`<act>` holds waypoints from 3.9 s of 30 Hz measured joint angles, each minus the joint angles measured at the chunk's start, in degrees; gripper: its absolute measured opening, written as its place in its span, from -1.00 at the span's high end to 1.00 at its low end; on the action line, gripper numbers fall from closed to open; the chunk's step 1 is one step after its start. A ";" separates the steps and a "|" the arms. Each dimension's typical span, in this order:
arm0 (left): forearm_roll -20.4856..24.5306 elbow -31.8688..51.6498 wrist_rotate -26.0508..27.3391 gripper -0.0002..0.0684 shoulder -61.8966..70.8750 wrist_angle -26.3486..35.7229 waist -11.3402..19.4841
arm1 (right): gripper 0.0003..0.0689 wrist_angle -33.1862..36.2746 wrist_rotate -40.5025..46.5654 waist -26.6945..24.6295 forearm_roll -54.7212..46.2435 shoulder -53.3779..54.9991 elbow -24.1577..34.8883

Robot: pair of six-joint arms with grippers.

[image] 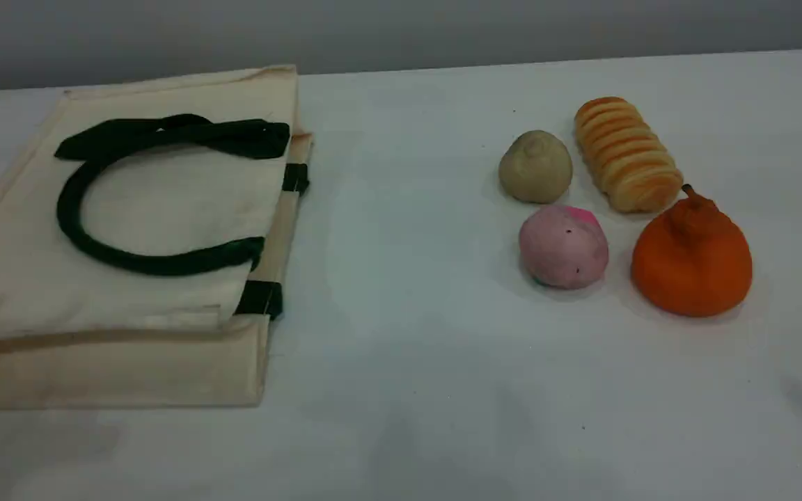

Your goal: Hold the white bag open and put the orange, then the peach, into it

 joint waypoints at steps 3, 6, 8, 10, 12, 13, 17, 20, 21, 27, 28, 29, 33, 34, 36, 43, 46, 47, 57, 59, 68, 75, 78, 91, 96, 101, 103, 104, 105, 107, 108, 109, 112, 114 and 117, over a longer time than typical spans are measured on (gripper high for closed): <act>0.07 -2.13 -0.29 -0.48 8.60 -0.74 0.00 | -0.42 0.03 -6.60 0.00 6.53 6.60 -0.83; 0.82 -2.67 -0.36 -0.48 16.74 -2.98 0.00 | -0.42 0.02 -12.07 0.00 12.63 12.93 -0.96; 1.76 -2.67 -1.45 -0.48 21.25 -4.07 0.10 | -0.42 0.02 -15.72 0.00 16.30 16.28 -0.96; 3.14 -2.67 -2.86 -0.48 25.27 -5.76 0.10 | -0.42 0.02 -19.00 0.00 20.06 19.16 -0.96; 4.70 -2.67 -4.90 -0.48 29.17 -7.61 0.10 | -0.42 0.15 -22.66 0.00 23.62 21.69 -0.96; 5.18 -2.67 -5.81 -0.48 30.90 -8.63 0.10 | -0.42 0.48 -24.10 0.00 25.46 22.70 -0.96; 7.61 -2.67 -8.40 -0.48 36.09 -11.50 0.10 | -0.42 1.91 -29.44 0.00 31.67 25.63 -0.96; 8.91 -2.67 -9.37 -0.48 39.11 -13.12 0.10 | -0.42 2.23 -31.58 0.00 34.10 27.06 -0.96; 8.97 -2.67 -9.61 -0.48 39.83 -13.87 0.10 | -0.42 2.23 -31.97 0.00 34.59 27.39 -0.96; 9.10 -5.45 -9.55 -0.48 43.46 -13.19 0.10 | -0.42 2.48 -34.03 0.00 36.79 28.88 -0.96; 9.50 -6.29 -9.55 -0.48 43.52 -11.86 0.10 | -0.42 2.48 -34.28 0.00 37.10 29.15 -0.96; 10.20 -7.00 -9.55 -0.48 43.56 -11.10 0.10 | -0.42 2.48 -34.28 0.00 37.43 29.46 -0.96; 14.43 -10.15 -10.93 -0.48 43.56 -8.52 0.77 | -0.42 2.42 -35.55 0.00 38.35 30.33 -0.96; 16.02 -10.78 -12.05 -0.48 43.56 -8.04 1.39 | -0.42 2.42 -35.55 0.00 38.81 30.55 -0.96; 18.99 -11.25 -15.14 -0.48 43.51 -7.67 2.72 | -0.42 2.42 -36.40 0.00 39.36 30.90 -0.96; 24.97 -11.25 -21.63 -0.48 45.51 -8.67 5.20 | -0.42 2.49 -39.54 0.00 42.75 31.60 -0.96; 22.87 -11.25 -21.24 -0.48 46.90 -9.59 5.18 | -0.42 2.43 -41.08 0.00 44.07 31.60 -0.96; 22.35 -11.25 -20.84 -0.48 47.37 -9.59 5.18 | -0.42 2.43 -41.22 0.00 44.06 31.60 -0.96; 22.07 -11.29 -20.49 -0.48 52.69 -14.47 5.14 | -0.42 2.28 -41.22 0.00 44.01 31.60 -0.96; 22.07 -11.31 -20.45 -0.48 53.83 -14.94 5.14 | -0.42 2.28 -41.22 0.00 43.91 31.60 -0.96; 22.07 -13.94 -19.37 -0.45 58.76 -14.11 5.12 | -0.42 2.28 -41.30 0.00 43.91 31.60 -0.96; 22.00 -14.21 -19.37 -0.16 59.38 -14.08 5.12 | -0.42 2.41 -41.30 0.00 43.91 31.60 -0.96; 22.00 -14.21 -19.37 0.08 59.38 -14.03 5.12 | -0.42 2.41 -41.30 0.00 43.91 31.60 -0.96; 21.57 -17.80 -19.33 0.78 58.01 -9.84 4.40 | -0.42 0.07 -41.30 0.00 43.91 31.60 -0.96; 20.19 -23.15 -14.33 0.78 53.98 -2.19 1.31 | -0.42 -4.26 -41.50 0.00 44.81 31.60 -0.96; 11.86 -28.59 -4.37 0.78 49.15 5.00 -1.21 | -0.42 -6.78 -41.72 0.00 44.90 33.22 -0.96; 7.44 -30.37 0.15 0.78 47.44 7.49 -1.21 | -0.42 -6.72 -41.72 0.00 44.90 34.56 -0.96; 5.01 -30.91 2.57 0.78 46.53 8.69 -1.21 | -0.42 -6.72 -41.72 0.00 44.90 35.37 -0.96; 2.63 -31.20 5.00 0.78 45.60 9.58 -1.16 | -0.42 -6.72 -41.72 0.00 44.90 36.23 -0.96; -1.91 -31.20 8.93 0.78 44.00 11.55 -1.16 | -0.42 -6.64 -41.85 0.00 44.90 37.85 -0.96; -3.80 -31.20 10.68 0.78 43.21 12.02 -1.16 | -0.42 -6.59 -42.19 0.00 44.90 38.75 -0.96; -5.41 -31.20 12.12 0.78 42.47 12.30 -1.16 | -0.42 -6.59 -42.56 0.00 44.85 39.66 -0.96; -8.57 -31.20 13.88 0.78 40.01 13.68 -1.16 | -0.42 -6.59 -43.56 0.00 44.85 42.11 -0.96; -9.86 -31.20 14.31 0.78 38.27 14.12 -1.16 | -0.42 -6.24 -44.27 0.00 44.81 43.63 -0.96; -12.07 -31.34 16.50 0.78 35.73 15.60 -1.16 | -0.42 -6.57 -45.29 0.00 45.02 45.61 -0.96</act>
